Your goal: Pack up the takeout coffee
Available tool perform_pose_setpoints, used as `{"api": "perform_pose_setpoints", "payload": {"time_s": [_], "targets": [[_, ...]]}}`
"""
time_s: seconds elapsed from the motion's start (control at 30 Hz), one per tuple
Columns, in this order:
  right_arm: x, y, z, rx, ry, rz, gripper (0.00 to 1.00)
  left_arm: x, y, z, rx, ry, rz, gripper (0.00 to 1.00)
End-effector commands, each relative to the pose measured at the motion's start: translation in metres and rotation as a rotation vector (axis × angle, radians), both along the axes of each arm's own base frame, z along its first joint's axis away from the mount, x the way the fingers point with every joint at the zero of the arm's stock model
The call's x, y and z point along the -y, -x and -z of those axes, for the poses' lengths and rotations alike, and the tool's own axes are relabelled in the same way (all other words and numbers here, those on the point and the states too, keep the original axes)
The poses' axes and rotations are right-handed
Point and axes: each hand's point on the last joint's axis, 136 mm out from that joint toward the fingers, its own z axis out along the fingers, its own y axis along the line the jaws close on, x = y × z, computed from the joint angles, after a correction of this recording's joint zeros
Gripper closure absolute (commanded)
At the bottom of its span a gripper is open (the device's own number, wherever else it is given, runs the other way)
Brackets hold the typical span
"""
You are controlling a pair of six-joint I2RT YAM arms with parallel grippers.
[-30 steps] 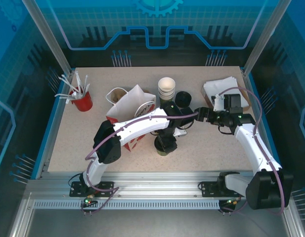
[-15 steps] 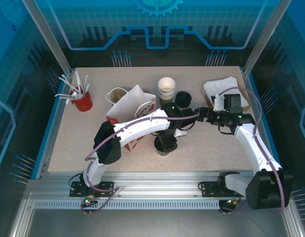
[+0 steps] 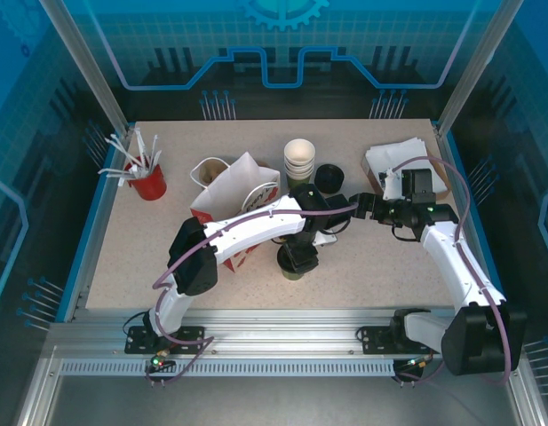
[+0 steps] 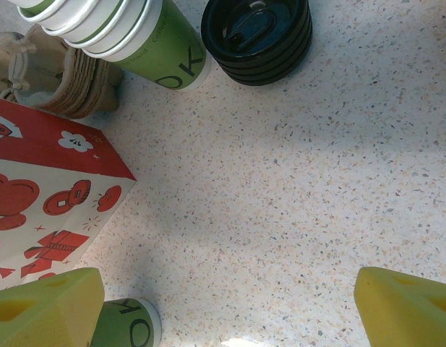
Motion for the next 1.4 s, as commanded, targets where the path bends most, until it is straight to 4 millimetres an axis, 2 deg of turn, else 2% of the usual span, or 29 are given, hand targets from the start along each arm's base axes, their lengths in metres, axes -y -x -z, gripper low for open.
{"api": "perform_pose_setpoints", "payload": {"time_s": [0.0, 0.17, 0.33, 0.5, 0.7, 0.87, 1.07, 1.23, 1.37], "targets": [[-0.004, 0.005, 0.006, -0.019, -0.011, -0.028, 0.09, -0.006, 0.006, 0.006, -0.037, -0.016, -0.014, 0.26], [-0.004, 0.005, 0.006, -0.020, -0.010, -0.028, 0.09, -0.008, 0.007, 0.010, -0.056, -0.016, -0.020, 0.27], [-0.004, 0.005, 0.006, -0.021, -0.010, -0.027, 0.09, -0.009, 0.005, 0.007, -0.050, -0.012, -0.027, 0.32], [-0.005, 0.007, 0.004, -0.020, -0.013, -0.027, 0.09, -0.006, 0.002, -0.015, -0.008, 0.030, -0.029, 0.38], [-0.007, 0.007, -0.014, 0.015, -0.025, -0.021, 0.09, -0.003, 0.001, -0.053, 0.046, 0.137, -0.029, 0.47], [-0.008, 0.007, -0.033, 0.052, -0.036, -0.005, 0.09, 0.006, 0.007, -0.099, 0.079, 0.297, -0.006, 0.51], [0.008, 0.002, -0.054, 0.080, 0.023, 0.068, 0.10, 0.016, 0.017, -0.175, 0.146, 0.533, 0.052, 0.53], [0.024, 0.001, -0.074, 0.121, 0.086, 0.121, 0.10, 0.008, 0.015, -0.245, 0.284, 0.711, 0.064, 0.57], [0.018, 0.003, -0.082, 0.148, 0.102, 0.093, 0.10, -0.012, -0.001, -0.292, 0.419, 0.808, 0.015, 0.59]]}}
